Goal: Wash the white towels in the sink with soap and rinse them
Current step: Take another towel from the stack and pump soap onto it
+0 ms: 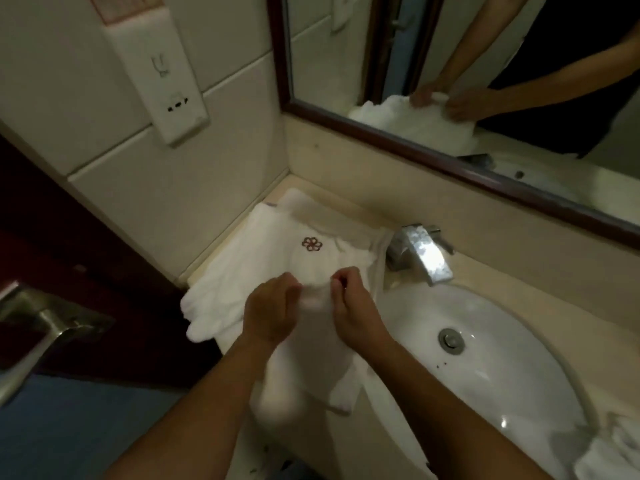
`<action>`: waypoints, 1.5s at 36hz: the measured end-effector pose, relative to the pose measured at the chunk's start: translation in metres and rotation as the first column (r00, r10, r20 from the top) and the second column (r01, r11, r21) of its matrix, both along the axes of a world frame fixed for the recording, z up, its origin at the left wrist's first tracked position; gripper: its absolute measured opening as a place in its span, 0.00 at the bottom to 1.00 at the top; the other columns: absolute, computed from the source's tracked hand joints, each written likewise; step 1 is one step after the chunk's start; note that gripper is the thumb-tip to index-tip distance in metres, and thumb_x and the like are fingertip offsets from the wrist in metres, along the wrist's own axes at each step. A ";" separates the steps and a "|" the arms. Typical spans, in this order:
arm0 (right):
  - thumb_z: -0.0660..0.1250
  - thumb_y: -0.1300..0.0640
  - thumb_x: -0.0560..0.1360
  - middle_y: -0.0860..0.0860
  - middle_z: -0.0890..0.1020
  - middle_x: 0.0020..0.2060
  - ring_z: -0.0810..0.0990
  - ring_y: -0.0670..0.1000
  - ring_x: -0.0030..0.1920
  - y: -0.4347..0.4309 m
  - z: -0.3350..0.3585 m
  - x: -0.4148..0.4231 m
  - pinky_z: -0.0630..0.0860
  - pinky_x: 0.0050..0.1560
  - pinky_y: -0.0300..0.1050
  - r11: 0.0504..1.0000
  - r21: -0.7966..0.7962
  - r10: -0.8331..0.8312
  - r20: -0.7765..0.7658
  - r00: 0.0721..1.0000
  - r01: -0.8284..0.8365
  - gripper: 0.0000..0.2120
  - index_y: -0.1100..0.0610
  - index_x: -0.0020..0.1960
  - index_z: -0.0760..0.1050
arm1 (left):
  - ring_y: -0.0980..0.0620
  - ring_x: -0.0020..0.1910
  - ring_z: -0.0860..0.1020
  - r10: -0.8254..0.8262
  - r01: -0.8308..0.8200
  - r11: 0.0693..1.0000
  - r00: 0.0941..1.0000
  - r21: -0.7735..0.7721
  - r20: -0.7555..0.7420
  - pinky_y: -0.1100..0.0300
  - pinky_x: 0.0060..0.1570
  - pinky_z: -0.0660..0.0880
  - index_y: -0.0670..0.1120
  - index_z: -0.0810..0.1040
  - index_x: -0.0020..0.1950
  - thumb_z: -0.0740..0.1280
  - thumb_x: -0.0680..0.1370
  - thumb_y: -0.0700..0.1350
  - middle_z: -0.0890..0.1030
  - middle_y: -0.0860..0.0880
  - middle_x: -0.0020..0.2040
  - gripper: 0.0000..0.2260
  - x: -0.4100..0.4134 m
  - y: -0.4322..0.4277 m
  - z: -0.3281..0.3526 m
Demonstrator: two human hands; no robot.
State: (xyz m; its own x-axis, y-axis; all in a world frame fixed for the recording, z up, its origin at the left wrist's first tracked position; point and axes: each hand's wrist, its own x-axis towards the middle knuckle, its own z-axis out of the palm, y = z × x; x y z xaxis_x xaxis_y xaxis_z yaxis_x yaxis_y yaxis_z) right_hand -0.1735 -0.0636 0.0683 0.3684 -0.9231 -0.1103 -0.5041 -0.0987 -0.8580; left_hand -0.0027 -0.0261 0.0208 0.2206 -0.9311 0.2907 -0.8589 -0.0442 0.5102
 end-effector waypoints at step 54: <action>0.74 0.19 0.60 0.59 0.89 0.50 0.89 0.61 0.51 0.006 0.129 -0.571 0.80 0.66 0.60 0.368 0.486 -0.916 0.040 0.400 0.793 0.47 0.60 0.55 0.88 | 0.41 0.48 0.84 0.224 0.649 0.475 0.564 0.594 -0.795 0.49 0.51 0.81 0.41 0.78 0.69 0.46 0.79 0.77 0.87 0.41 0.47 0.45 -0.546 -0.157 0.127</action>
